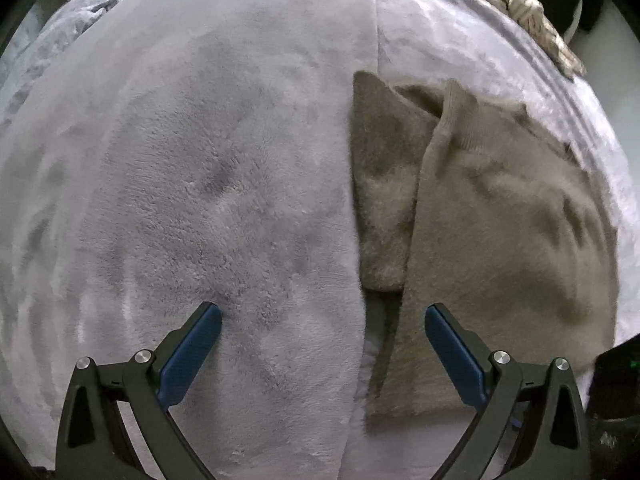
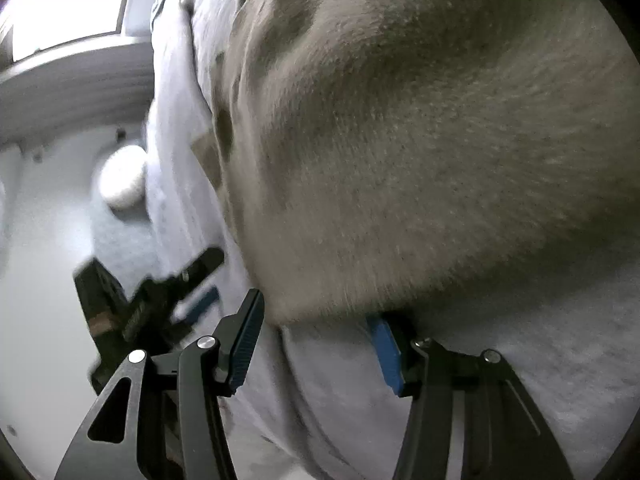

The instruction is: Fold small clothes

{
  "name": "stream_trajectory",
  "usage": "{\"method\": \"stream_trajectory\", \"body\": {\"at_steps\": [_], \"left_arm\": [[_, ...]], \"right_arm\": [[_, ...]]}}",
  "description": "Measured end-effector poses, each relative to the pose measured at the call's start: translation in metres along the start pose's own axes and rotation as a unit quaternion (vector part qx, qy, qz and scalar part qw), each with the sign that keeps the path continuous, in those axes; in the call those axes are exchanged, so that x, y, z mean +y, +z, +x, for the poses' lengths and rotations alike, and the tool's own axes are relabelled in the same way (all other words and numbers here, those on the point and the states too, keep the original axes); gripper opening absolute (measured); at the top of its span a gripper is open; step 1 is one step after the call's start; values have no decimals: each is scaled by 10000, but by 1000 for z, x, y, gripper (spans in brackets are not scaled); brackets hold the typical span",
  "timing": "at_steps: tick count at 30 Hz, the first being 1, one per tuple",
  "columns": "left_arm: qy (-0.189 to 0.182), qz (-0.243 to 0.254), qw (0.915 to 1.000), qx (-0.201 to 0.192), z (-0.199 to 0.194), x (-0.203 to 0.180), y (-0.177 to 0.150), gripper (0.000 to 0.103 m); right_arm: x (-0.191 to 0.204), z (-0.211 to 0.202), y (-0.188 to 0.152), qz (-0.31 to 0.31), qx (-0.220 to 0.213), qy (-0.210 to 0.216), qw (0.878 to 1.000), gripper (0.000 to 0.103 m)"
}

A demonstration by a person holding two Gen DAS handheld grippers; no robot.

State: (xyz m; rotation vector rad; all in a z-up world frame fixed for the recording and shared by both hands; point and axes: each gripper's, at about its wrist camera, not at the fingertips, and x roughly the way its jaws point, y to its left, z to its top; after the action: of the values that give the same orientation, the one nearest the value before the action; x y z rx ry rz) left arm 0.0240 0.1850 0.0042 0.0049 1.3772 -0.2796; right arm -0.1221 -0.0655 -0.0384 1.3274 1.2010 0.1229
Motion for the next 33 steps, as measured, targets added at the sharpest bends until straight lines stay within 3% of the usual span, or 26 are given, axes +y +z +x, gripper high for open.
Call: {"method": "stream_trajectory", "body": {"at_steps": [5,6,7,8,9,11,16,25,30,33], "left_arm": [[-603,-236,9979,-20,-6,7,7,102],[-716,-245,9971,-20,-6,7,7,102],[-883,-264,9957,-6,-6,7,9,102],[-1043,-290,9941,31,-7,9,13,102],[-1200,-332,9922,80,-6,8,14,102],[-1571,-456,9862,242,-2,8,18,102],[-2102,-626,9749,388,10,-6,31,102],[-2651,-566,9614,463,25,-34,55,102],[-2596,-121,9647,430,29,-68,69,102],[-2197,119,9745,432,37,-81,67,98]], "right_arm": [[-10,12,9,651,-169,568,9961,58],[-11,15,10,754,-165,634,9950,53],[-11,17,11,817,-172,655,9944,45],[-11,19,12,861,-188,666,9939,16],[-12,18,13,876,-202,694,9935,9],[-6,16,15,826,-223,903,9922,9],[19,0,21,431,-230,1419,9887,9],[35,-14,26,80,-138,1463,9891,9],[31,-14,29,1,71,1102,9939,9],[28,-11,26,-178,418,591,9972,13]]}}
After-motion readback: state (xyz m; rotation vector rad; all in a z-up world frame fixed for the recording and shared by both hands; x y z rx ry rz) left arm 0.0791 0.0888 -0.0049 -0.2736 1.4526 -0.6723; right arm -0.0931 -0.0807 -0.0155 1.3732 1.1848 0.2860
